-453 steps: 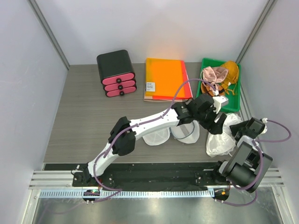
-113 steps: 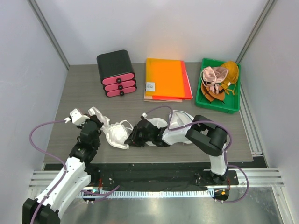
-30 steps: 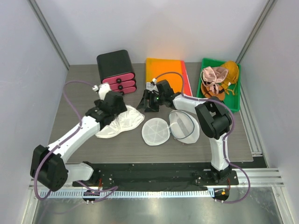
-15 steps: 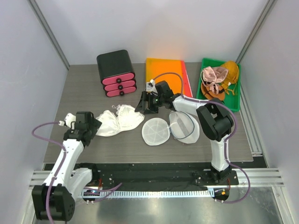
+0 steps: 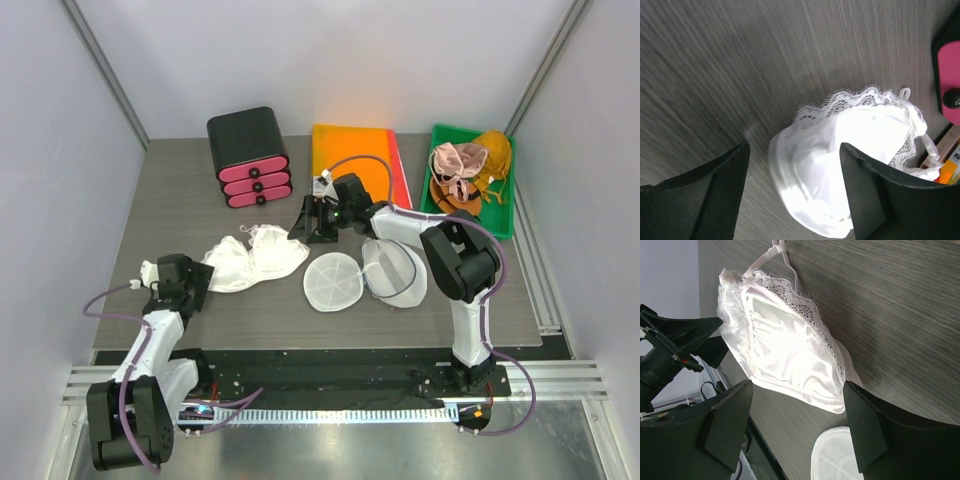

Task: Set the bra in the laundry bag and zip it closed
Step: Adjust the bra at the center of the board.

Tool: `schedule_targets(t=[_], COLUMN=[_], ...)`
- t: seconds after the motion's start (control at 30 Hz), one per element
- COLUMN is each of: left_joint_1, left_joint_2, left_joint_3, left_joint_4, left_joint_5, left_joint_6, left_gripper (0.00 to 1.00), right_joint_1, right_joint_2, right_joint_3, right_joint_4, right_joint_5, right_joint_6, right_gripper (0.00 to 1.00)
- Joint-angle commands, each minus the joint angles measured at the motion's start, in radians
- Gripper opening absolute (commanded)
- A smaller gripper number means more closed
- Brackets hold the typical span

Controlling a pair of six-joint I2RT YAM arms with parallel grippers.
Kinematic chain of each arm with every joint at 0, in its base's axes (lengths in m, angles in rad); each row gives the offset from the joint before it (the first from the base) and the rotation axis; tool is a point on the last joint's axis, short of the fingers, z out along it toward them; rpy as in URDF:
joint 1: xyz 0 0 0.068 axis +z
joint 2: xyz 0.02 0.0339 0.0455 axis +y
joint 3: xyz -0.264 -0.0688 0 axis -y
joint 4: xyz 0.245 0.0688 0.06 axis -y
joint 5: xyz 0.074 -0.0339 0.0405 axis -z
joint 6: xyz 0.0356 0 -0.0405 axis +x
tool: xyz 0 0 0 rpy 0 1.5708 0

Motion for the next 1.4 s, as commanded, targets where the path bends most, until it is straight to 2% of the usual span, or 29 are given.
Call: schedule_targets(t=[0.0, 0.1, 0.17, 0.2, 0.23, 0.33, 0.47, 0.57, 0.6, 0.67, 0.7, 0.87, 1.03, 1.13, 1.37], left_joint_1=[0.008, 0.005, 0.007, 0.005, 0.007, -0.004, -0.082, -0.225, -0.313, -0.41, -0.503, -0.736, -0.952, -1.021, -1.053], left_joint_2=[0.026, -0.02, -0.046, -0.079, -0.098, -0.21, -0.35, -0.385, -0.382, -0.364, -0.357, -0.234, -0.06, 0.055, 0.242], left_joint_3=[-0.024, -0.036, -0.037, -0.03, -0.027, -0.018, 0.013, 0.036, 0.057, 0.078, 0.098, 0.169, 0.259, 0.319, 0.436], left_joint_4=[0.108, 0.114, 0.122, 0.123, 0.123, 0.114, 0.028, -0.005, -0.016, -0.029, -0.027, -0.042, -0.047, -0.074, -0.091], left_joint_5=[0.011, -0.026, -0.059, -0.063, -0.061, -0.069, -0.18, -0.28, -0.375, -0.493, -0.606, -0.912, -1.198, -1.279, -1.245], left_joint_6=[-0.001, 0.019, 0.046, 0.072, 0.087, 0.155, 0.236, 0.258, 0.267, 0.308, 0.325, 0.374, 0.414, 0.427, 0.471], left_gripper=[0.69, 0.57, 0.39, 0.28, 0.0, 0.0, 0.0, 0.0, 0.0, 0.0, 0.0, 0.0, 0.0, 0.0, 0.0], right_joint_1=[0.003, 0.004, 0.007, 0.007, 0.009, 0.022, 0.044, 0.061, 0.067, 0.082, 0.087, 0.092, 0.092, 0.092, 0.089], right_joint_2=[-0.035, -0.035, -0.034, -0.029, -0.026, -0.027, -0.014, 0.015, 0.022, 0.031, 0.037, 0.042, 0.037, 0.038, 0.071], right_joint_3=[0.0, -0.005, -0.01, -0.011, -0.007, 0.019, 0.052, 0.075, 0.081, 0.087, 0.09, 0.092, 0.099, 0.098, 0.124], right_joint_4=[0.051, 0.055, 0.051, 0.043, 0.032, -0.055, -0.089, -0.095, -0.095, -0.091, -0.088, -0.095, -0.173, -0.192, -0.17], right_joint_5=[-0.02, -0.019, -0.009, 0.003, 0.015, 0.07, 0.057, 0.024, 0.024, 0.021, 0.018, 0.058, 0.176, 0.19, 0.164], right_joint_6=[0.013, 0.016, 0.014, 0.013, 0.005, -0.036, -0.058, -0.047, -0.044, -0.034, -0.026, -0.017, -0.076, -0.09, -0.073], right_gripper=[0.79, 0.79, 0.79, 0.79, 0.79, 0.78, 0.78, 0.77, 0.77, 0.78, 0.77, 0.77, 0.77, 0.77, 0.74])
